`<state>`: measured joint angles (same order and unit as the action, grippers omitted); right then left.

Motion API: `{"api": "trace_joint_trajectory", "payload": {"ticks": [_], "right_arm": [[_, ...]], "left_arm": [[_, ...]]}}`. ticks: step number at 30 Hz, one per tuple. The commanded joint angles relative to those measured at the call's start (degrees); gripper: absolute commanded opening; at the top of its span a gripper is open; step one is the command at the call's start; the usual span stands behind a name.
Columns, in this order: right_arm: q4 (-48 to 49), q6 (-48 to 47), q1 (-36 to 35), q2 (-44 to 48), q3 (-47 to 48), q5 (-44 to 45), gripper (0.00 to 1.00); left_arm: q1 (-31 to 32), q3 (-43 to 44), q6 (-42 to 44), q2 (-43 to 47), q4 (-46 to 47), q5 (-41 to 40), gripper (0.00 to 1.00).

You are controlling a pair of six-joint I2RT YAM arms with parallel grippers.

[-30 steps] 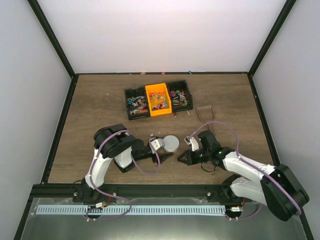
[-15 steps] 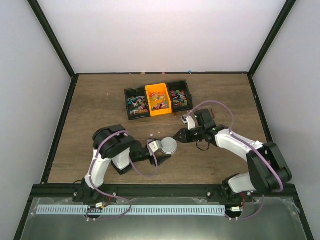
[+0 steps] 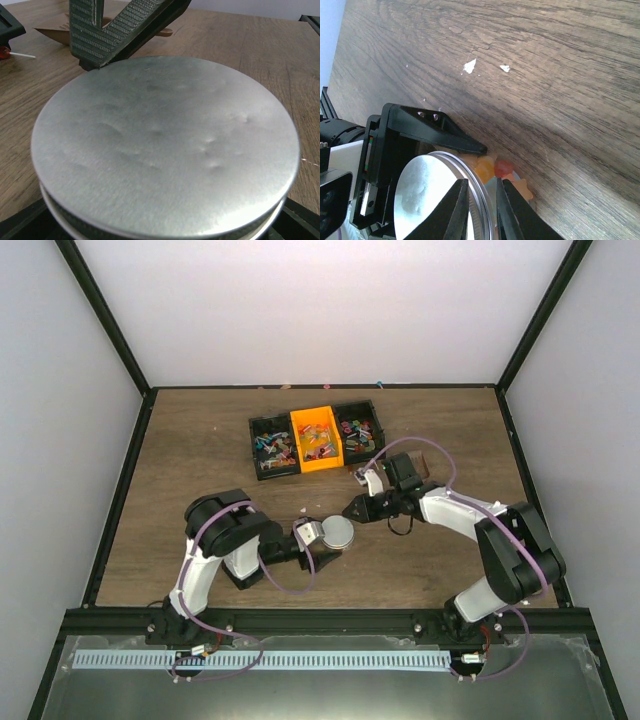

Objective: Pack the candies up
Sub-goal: Screw the bottle lid onto the packing bottle.

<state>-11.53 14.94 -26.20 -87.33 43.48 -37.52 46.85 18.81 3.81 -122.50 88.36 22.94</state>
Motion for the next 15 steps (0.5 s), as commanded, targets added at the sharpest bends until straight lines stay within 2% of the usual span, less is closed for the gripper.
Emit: {"api": "trace_joint_trajectory", "payload": {"ticks": [1,7,15], "right_arm": [[-0.06,-0.67,-0.83,0.1,-0.65,-1.85,0.16],[1.86,1.53,-1.35,2.53,-5.6,-4.88,0.15],[4.7,5.87,-2.41,7.52,-14.09,-7.8,0.03]], "left_arm": [[-0.44,-2.31,-4.59,-3.44,-0.38,1.39,0.86],[-0.5,-1.03,-4.62,-3.37,-1.66,0.84,0.86],[-0.62,0.92,-4.07,-2.07,-3.87,0.95,0.86]]}}
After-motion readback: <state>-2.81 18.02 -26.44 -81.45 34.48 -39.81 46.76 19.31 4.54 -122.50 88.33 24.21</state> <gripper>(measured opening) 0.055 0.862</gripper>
